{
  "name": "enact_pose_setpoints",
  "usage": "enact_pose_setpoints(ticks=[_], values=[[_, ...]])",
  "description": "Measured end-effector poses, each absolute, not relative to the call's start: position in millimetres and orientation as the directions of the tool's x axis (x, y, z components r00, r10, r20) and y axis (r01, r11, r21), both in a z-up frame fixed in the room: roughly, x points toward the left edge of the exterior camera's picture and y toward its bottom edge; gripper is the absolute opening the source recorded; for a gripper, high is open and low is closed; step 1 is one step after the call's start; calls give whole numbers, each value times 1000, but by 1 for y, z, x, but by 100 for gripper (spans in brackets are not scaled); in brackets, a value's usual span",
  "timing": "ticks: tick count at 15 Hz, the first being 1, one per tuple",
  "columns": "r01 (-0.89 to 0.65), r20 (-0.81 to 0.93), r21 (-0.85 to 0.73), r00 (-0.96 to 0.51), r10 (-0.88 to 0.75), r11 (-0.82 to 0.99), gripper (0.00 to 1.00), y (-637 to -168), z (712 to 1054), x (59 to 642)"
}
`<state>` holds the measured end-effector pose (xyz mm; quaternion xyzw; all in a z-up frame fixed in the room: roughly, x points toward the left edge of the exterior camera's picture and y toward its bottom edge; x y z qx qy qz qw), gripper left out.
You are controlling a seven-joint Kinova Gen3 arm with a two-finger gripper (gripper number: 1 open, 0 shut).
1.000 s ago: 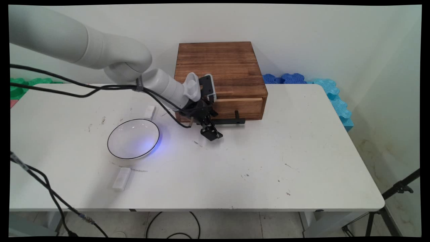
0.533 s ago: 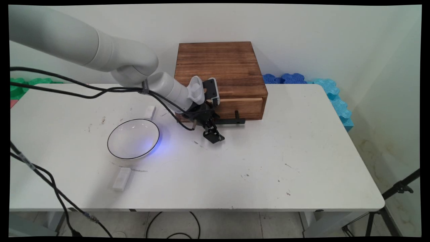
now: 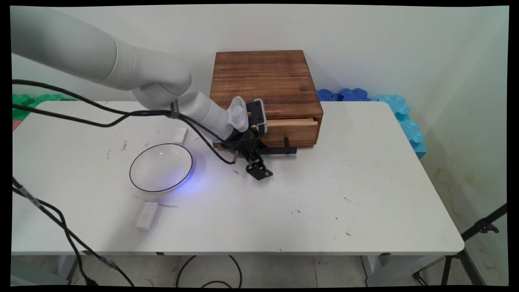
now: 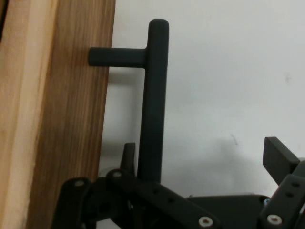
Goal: Open the drawer
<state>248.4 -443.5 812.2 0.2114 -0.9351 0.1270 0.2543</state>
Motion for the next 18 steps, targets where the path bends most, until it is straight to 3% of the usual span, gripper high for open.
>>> enact_pose_setpoints(ticks=[18], values=[[-410,518,-77,-795,-315,909,100,-369,813,236]])
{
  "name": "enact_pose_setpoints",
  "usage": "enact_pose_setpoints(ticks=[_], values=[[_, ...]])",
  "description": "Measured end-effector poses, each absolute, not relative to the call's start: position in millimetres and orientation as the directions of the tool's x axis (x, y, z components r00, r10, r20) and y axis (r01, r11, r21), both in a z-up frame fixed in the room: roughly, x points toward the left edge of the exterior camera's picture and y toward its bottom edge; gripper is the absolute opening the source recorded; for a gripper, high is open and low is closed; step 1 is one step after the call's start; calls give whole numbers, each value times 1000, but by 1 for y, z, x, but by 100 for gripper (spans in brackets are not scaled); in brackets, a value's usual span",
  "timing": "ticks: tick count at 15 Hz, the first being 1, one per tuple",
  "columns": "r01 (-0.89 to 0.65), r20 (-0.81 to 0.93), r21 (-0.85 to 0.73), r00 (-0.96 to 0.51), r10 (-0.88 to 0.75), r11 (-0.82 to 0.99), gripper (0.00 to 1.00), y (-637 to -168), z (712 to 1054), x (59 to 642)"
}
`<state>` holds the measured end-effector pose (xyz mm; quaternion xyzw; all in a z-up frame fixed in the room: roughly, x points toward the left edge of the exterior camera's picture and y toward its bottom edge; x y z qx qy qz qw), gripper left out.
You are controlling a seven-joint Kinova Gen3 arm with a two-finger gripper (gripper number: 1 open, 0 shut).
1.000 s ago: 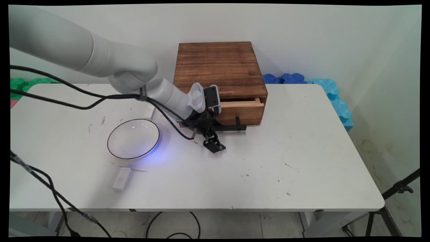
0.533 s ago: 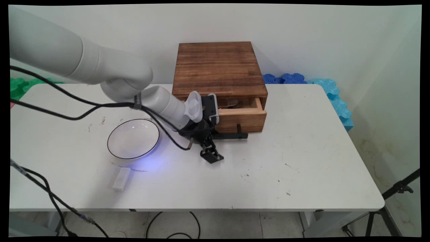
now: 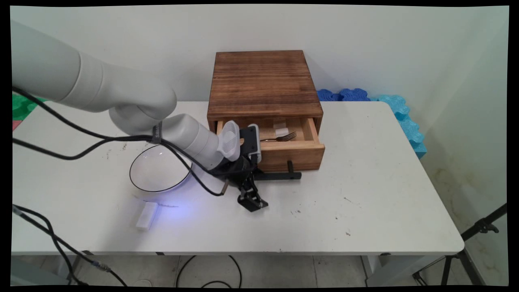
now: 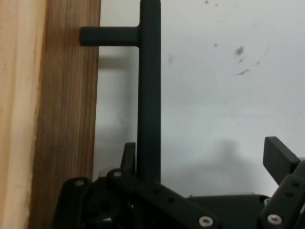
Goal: Open the drawer
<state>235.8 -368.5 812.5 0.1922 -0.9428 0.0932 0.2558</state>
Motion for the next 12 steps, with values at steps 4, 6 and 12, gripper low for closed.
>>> enact_pose_setpoints(ticks=[4,6,12], values=[[-399,521,-69,-796,-308,914,100,-356,814,234],[-392,524,-64,-796,-303,918,100,-348,814,233],[-372,532,-51,-795,-290,927,100,-327,815,230]])
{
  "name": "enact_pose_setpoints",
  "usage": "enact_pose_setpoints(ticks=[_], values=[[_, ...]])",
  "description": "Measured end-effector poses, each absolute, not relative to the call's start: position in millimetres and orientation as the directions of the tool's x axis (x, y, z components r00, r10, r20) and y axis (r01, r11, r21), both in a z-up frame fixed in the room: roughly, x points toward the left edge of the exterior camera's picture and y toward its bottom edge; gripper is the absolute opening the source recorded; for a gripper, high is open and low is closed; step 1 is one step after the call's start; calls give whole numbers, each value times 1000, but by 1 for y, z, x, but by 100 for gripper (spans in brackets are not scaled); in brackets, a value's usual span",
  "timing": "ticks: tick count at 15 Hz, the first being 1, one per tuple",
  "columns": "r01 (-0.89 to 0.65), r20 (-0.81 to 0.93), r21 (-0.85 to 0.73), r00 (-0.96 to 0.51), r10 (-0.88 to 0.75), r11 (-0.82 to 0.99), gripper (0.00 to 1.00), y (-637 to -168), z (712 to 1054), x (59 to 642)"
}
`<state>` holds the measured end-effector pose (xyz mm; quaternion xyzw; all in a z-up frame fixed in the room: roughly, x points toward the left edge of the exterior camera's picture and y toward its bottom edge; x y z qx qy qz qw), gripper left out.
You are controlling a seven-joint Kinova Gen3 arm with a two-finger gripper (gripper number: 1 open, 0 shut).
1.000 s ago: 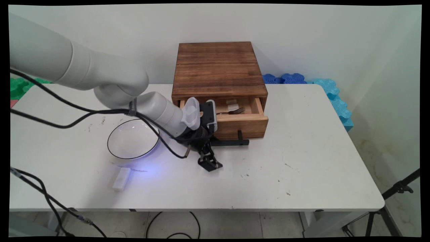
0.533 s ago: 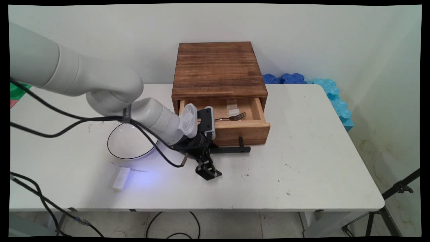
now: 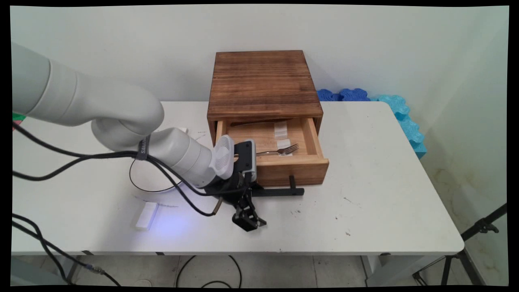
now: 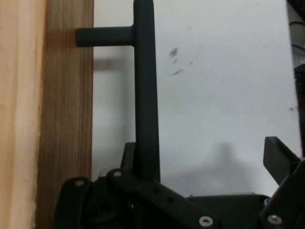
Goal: Open the drawer
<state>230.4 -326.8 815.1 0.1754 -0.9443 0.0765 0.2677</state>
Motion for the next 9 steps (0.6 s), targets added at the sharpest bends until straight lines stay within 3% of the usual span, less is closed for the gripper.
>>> enact_pose_setpoints(ticks=[9], values=[[-348,545,-24,-790,-279,937,100,-298,812,227]])
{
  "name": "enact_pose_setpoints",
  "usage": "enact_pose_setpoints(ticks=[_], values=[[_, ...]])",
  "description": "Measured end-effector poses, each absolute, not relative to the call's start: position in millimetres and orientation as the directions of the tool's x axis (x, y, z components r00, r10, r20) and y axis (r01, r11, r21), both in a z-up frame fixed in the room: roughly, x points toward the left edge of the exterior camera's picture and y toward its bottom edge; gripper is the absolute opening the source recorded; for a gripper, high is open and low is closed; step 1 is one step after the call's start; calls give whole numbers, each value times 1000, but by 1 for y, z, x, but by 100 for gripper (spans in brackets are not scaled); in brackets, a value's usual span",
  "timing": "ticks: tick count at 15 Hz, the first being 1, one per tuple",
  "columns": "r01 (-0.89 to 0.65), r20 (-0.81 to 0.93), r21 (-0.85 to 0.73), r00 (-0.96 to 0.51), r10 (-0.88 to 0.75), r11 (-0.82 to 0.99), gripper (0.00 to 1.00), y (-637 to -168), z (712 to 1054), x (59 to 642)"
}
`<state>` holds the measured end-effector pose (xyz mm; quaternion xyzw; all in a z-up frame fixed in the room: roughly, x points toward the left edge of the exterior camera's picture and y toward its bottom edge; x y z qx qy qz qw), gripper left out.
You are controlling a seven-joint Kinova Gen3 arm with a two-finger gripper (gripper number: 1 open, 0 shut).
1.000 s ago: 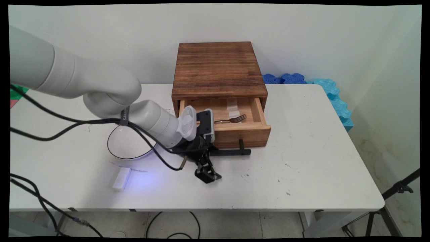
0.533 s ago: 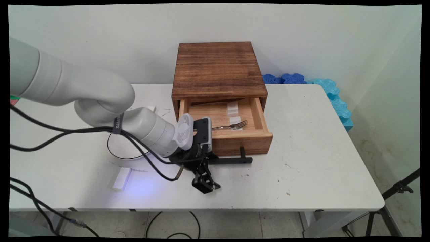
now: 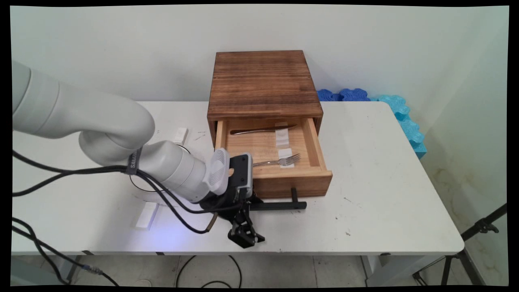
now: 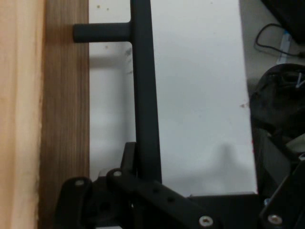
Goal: Open the drawer
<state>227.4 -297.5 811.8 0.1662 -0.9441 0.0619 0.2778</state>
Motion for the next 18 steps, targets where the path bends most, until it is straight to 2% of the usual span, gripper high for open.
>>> enact_pose_setpoints(ticks=[18], values=[[-304,571,-1,-782,-250,953,100,-251,810,220]])
